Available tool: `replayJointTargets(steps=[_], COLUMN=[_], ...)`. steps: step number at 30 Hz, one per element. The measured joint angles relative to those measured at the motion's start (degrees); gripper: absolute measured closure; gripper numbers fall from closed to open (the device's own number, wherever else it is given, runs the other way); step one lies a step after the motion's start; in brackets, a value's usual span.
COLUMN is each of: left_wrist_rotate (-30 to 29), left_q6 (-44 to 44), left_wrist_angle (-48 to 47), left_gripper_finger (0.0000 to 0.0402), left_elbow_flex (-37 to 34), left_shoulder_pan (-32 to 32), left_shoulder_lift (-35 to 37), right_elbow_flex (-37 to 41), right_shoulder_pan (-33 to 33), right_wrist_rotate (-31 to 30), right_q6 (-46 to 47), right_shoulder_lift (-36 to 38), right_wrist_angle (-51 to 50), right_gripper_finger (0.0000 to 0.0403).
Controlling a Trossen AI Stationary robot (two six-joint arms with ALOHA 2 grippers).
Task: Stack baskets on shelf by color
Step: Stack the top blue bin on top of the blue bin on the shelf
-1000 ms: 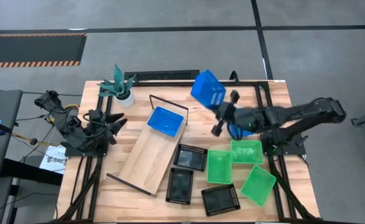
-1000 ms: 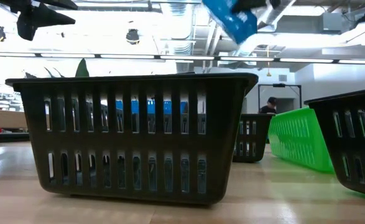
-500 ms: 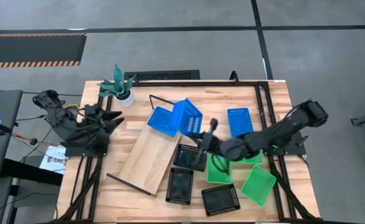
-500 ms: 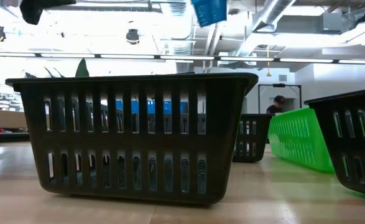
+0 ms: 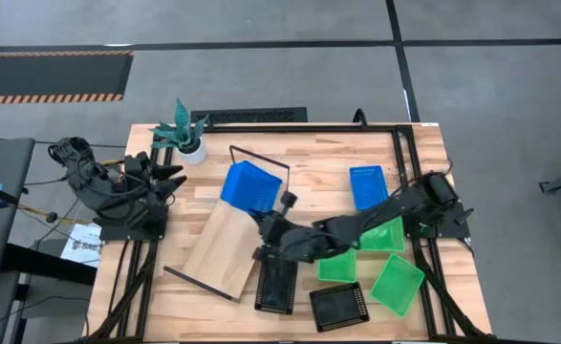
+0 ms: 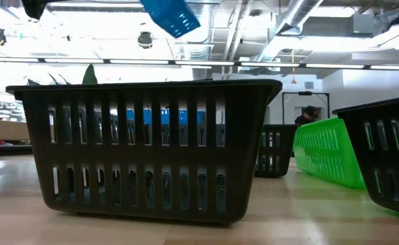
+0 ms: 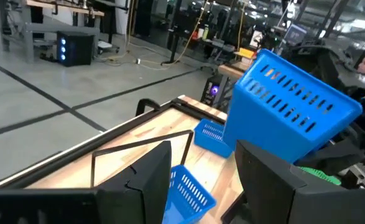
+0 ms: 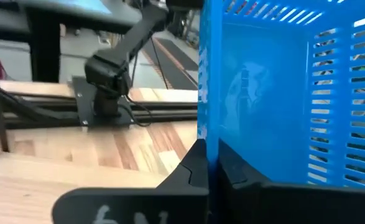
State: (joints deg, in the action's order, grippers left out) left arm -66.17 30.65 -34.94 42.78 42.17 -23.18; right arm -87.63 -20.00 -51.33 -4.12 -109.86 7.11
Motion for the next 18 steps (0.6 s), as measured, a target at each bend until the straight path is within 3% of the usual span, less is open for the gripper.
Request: replayJointTargets(steps=[8,18], left_wrist_rotate=[3.6,4.4], left_q6=[0.4,2.8], left_wrist_angle=[-4.7,-8.5], left_gripper_finger=[0.0232,0.0232], left_elbow_flex=[0.0,0.0], left_shoulder_pan=[0.0,0.0], left_shoulder_lift=[0.0,0.0], right_elbow_flex=[-13.7,-19.1], right_shoulder_pan=[3.0,8.7], right_wrist_rotate=[1.0,12.2], right_q6=[6.7,20.7], right_shoulder_lift=[-7.0,-10.5], right_wrist_angle=[-18.3,-34.0], right_gripper_finger=[0.0385,0.0387])
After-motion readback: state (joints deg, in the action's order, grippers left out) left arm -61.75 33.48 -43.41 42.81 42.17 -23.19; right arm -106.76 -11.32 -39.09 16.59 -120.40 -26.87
